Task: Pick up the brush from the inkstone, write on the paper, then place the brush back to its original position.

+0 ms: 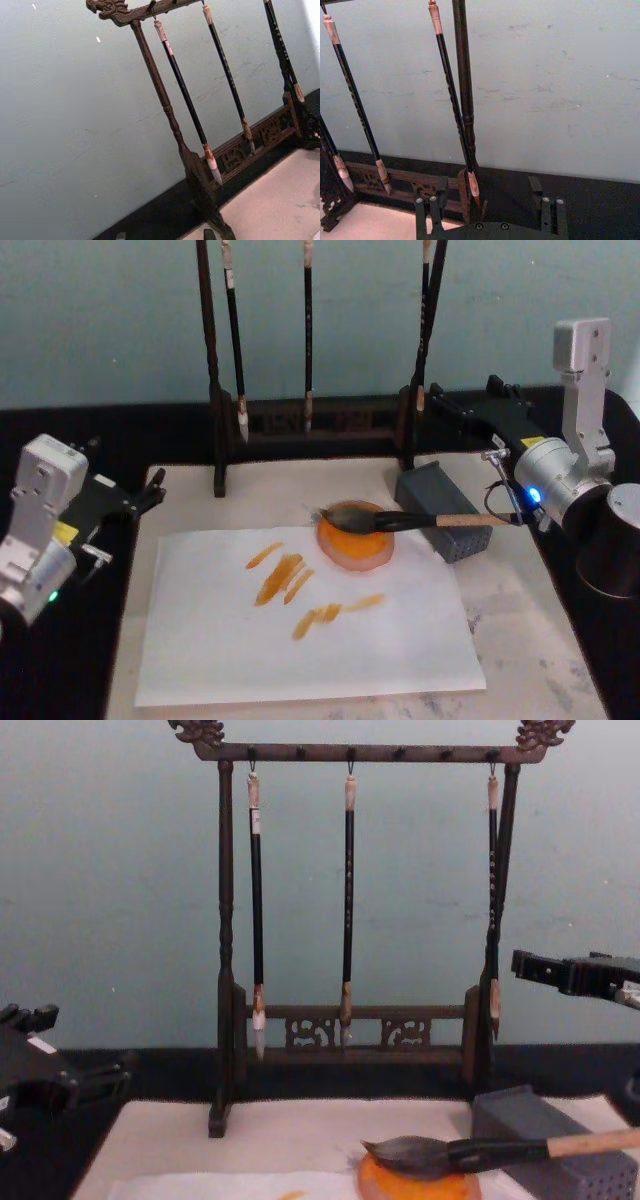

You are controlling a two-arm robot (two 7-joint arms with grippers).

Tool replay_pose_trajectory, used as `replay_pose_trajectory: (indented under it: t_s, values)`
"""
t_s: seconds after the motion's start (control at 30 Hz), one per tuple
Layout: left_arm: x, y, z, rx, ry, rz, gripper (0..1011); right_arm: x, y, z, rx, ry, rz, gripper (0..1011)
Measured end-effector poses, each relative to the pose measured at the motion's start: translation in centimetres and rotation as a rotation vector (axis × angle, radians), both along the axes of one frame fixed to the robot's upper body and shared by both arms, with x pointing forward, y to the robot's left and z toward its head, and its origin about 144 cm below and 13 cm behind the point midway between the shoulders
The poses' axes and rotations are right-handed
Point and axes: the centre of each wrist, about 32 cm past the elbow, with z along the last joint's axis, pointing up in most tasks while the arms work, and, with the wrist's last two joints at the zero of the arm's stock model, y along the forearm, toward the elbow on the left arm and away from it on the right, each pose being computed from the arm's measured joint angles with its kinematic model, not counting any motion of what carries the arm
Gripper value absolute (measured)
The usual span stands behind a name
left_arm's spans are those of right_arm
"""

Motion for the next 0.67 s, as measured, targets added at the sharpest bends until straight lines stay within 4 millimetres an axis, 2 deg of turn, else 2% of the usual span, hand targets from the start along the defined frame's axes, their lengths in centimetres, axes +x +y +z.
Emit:
replay_pose_trajectory:
  t_s: [0.67]
  values:
    - [0.00,0.00,0.00,0.000,0.000,0.000,1001,0.00,0.00,0.00,0.000,0.000,0.000,1000]
